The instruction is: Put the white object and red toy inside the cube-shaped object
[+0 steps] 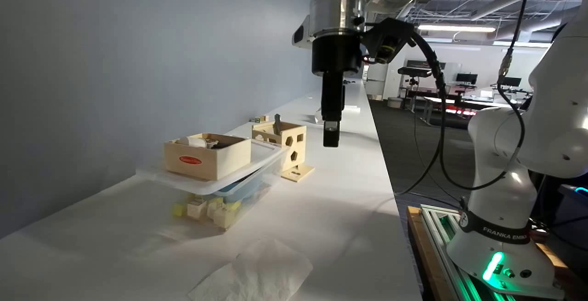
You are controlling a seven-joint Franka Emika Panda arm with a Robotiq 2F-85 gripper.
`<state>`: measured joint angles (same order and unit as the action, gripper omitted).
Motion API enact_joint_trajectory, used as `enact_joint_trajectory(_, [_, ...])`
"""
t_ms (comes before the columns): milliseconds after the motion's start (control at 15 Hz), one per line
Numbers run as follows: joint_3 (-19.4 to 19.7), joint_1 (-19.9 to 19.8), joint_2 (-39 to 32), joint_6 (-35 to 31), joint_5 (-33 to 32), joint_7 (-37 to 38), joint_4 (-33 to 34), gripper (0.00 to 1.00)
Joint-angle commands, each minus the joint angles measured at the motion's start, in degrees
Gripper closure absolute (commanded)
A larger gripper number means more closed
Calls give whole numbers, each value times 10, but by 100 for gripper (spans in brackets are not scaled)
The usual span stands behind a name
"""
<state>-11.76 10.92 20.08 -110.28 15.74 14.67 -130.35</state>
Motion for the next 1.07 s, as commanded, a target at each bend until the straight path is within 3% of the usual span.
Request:
enact_joint_trajectory(0, [16,-25,-3,-58,-1,3,7,0])
enact_joint_trajectory(400, [22,-70,-57,-145,-21,83,84,0])
enact_joint_trajectory(733, [16,-76,-161,-148,-68,169,203,0])
enact_joint_trajectory(1000, [28,-64,-238,-131,-142,180,283,0])
